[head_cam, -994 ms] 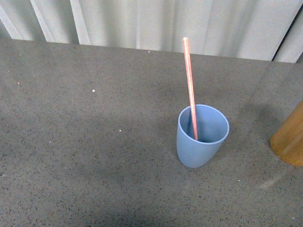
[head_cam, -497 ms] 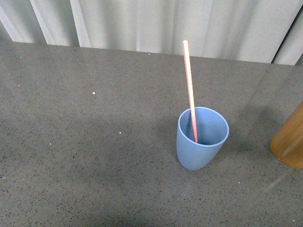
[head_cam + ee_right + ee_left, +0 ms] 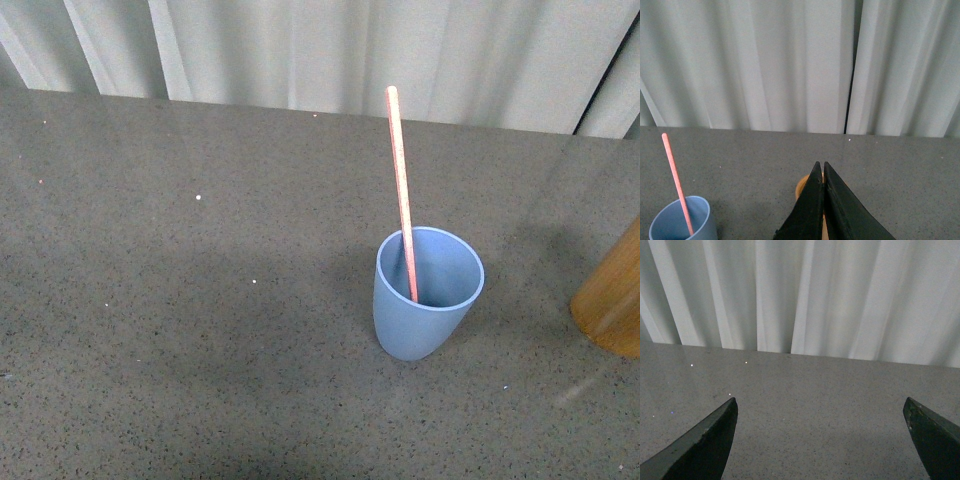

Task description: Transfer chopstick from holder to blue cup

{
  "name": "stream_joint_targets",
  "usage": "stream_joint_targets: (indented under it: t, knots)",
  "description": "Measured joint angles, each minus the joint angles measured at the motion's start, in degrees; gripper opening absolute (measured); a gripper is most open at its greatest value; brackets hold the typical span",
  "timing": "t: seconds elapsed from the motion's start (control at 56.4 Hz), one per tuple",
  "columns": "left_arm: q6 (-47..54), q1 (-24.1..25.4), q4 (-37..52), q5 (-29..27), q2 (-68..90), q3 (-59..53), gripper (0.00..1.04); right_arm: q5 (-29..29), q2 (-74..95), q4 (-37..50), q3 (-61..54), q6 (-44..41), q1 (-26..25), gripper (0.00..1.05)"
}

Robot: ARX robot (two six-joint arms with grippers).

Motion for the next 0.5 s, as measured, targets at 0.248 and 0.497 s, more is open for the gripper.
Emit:
stream_joint_targets:
  t: [0.248,0.497]
  knots:
    - [0.00,0.00,0.00,0.00,0.00,0.00,0.98,-0.02,-2.54,0.33,-2.23,-0.02,-0.02,0.01]
    - [0.00,0.00,0.00,0.00,0.00,0.00,0.98,0.00,-2.86,0.42,-2.25,0.00,-0.02,0.01]
